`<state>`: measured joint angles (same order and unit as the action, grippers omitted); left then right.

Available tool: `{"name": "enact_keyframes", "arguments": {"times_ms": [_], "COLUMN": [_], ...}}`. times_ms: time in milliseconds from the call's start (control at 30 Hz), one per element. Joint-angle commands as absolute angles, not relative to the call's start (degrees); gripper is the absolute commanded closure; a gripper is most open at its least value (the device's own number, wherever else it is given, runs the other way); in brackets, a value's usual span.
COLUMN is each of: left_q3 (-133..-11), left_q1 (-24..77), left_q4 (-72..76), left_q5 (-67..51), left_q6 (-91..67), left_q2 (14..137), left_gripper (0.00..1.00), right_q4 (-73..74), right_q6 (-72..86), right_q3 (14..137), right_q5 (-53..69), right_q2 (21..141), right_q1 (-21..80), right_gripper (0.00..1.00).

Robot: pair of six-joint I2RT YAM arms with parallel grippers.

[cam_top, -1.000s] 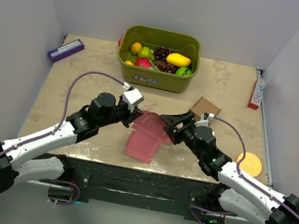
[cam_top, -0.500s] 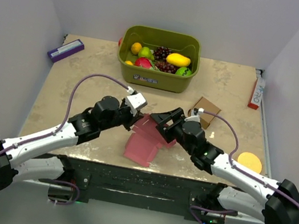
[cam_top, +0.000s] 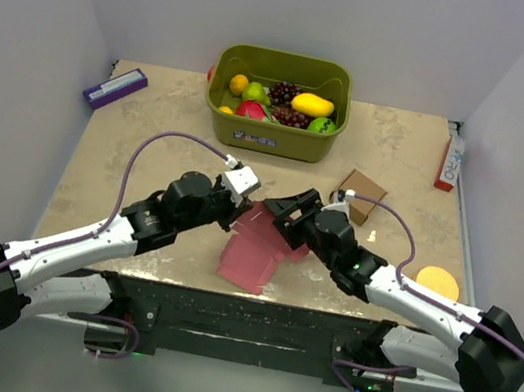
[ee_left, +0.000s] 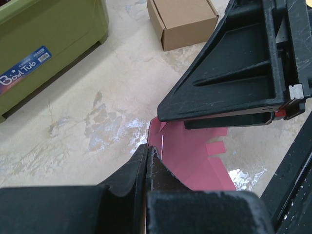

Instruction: Fold the paper box

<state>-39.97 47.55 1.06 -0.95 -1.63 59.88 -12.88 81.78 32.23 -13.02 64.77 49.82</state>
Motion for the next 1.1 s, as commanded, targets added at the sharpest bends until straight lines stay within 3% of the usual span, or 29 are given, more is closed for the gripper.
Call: {"name": "enact_keyframes", "arguments": {"times_ms": [0,167,533,867,1067], "left_q3": [-42.3,-42.2,-42.1,-41.7,-44.4], "left_q1": [47.9,47.9,48.0,47.9,47.8], "left_q4": [2.7,2.8,2.9,3.5,0.1], "left_q5": [-0.2,-0.2,-1.7,-3.0,5.3], "left_q6": [-0.3,-0.3,-0.3,-0.3,-3.5], "left_q2": [58.7,58.5,58.5,58.3,62.7], "left_gripper": [1.00,1.00,1.00,1.00,1.00], "right_q4": [-14.6,-14.5,-7.6,-4.9,-1.7], "right_q6": [82.0,82.1,77.8,72.0,63.6], "right_q3": [33.5,32.3,33.1,34.7,38.2], "right_q5": [-16.2,-16.9,-25.6,-28.6,-29.2], "right_q2": [65.6,65.8,62.8,64.3,62.4], "right_q1": [50.1,50.1,50.1,50.1,53.1], "right_gripper": [0.26,0.45,0.61,0.64,0.43]}}
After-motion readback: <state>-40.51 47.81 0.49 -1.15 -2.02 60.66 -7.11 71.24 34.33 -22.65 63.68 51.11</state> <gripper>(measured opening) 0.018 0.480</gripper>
